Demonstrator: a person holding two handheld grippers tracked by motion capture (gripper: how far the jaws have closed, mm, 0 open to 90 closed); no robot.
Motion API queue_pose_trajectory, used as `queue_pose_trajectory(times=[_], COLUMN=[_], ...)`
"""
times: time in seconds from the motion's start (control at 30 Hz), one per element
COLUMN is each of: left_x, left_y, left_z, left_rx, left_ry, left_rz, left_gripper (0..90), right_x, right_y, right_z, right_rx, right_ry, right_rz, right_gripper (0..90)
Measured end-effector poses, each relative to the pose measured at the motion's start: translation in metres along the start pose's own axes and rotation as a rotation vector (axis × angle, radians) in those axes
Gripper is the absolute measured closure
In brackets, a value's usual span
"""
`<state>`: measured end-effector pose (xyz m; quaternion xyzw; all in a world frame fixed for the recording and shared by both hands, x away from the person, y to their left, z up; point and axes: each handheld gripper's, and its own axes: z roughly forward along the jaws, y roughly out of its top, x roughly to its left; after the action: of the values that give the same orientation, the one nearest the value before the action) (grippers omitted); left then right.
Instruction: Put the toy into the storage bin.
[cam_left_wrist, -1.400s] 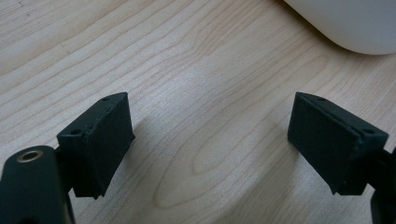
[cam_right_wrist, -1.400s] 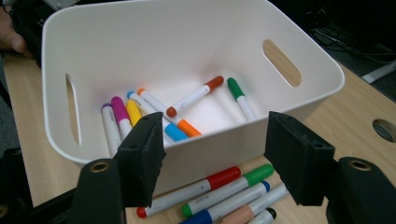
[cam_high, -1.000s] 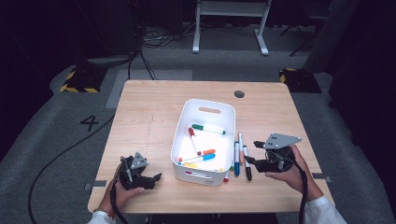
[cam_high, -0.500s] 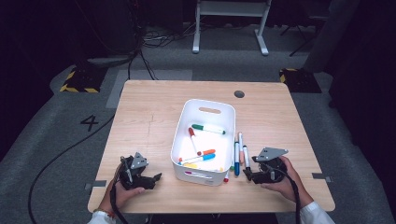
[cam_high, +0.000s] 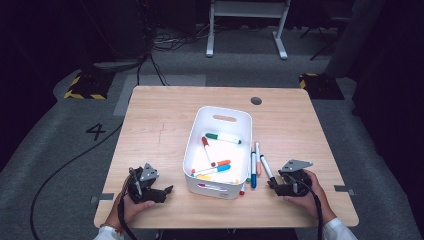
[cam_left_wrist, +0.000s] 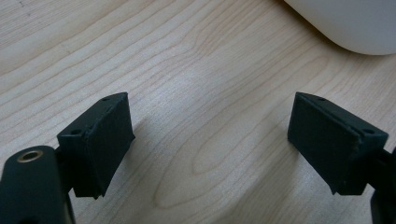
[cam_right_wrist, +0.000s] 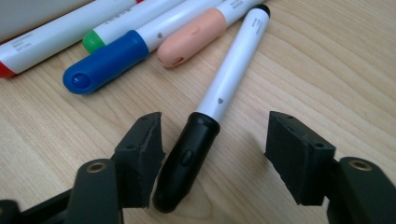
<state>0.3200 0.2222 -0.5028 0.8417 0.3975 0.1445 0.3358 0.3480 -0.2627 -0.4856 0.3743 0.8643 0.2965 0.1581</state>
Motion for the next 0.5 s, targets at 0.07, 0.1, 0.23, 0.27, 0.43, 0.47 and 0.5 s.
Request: queue_pose_trajectory(times=[0.07,0.1,0.23,0.27,0.43,0.47,0.5], left_x=[0.0,0.0,0.0,0.0,0.0,0.0,0.0], left_y=[0.0,0.0,0.0,0.0,0.0,0.0,0.0], left_z=[0.0,0.0,0.0,0.0,0.0,0.0,0.0], left_rx=[0.0,0.0,0.0,0.0,0.0,-0.001,-0.001], left_ry=[0.0,0.0,0.0,0.0,0.0,0.0,0.0], left_rz=[0.0,0.0,0.001,0.006,0.006,0.006,0.006], left_gripper=[14.2,14.2,14.2,14.2,14.2,14.2,14.2], right_x=[-0.003,-0.004,-0.013,-0.015,-0.029,-0.031,-0.034], right_y=[-0.003,-0.004,-0.008,-0.009,-0.012,-0.013,-0.013], right_z=[-0.002,-0.003,-0.004,-0.005,-0.003,-0.003,-0.003], right_rx=[-0.008,-0.008,-0.028,-0.032,-0.066,-0.072,-0.077], right_ry=[-0.005,-0.005,0.003,-0.001,-0.035,-0.041,-0.047], right_rz=[0.016,0.021,0.067,0.065,0.107,0.116,0.115], right_gripper=[41.5,44.0,57.9,61.1,72.2,74.3,74.8])
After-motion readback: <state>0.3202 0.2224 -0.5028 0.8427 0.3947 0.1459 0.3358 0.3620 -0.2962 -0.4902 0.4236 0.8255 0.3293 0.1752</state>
